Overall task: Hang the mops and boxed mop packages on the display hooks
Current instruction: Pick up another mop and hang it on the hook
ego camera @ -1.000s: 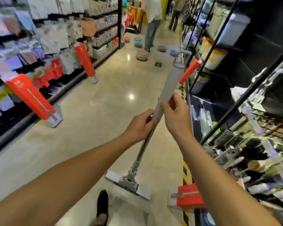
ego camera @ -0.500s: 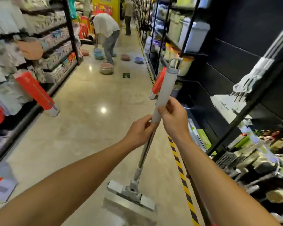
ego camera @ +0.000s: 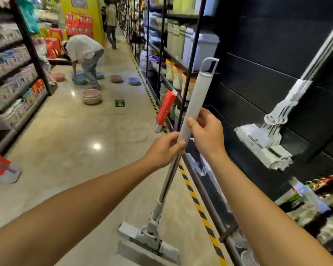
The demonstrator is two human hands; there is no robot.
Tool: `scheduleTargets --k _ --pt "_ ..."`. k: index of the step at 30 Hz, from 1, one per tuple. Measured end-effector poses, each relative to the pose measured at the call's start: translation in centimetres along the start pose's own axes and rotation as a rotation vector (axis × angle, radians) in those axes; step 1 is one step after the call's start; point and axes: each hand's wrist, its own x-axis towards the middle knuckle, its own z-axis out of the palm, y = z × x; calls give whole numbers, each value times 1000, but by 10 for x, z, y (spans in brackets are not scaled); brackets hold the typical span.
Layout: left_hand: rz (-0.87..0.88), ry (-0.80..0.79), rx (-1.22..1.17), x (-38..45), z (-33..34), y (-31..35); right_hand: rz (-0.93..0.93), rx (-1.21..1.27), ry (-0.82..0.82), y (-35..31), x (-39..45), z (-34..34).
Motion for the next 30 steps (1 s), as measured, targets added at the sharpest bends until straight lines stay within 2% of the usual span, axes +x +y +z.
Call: scheduleTargets --k 3,14,17,23,30 --pt "33 -55 -28 53 0 -6 22 -10 43 11 44 -2" --pt "296 -310 -84 247 21 -10 63 -197 401 40 188 -32" --pt "315 -412 -196 297 23 -5 57 -253 511 35 226 -36" --pt "425 -541 -302 388 22 31 20 -399 711 15 299 -55" --pt "552 -581 -340 469 28 90 -20 -519 818 -14 370 -99"
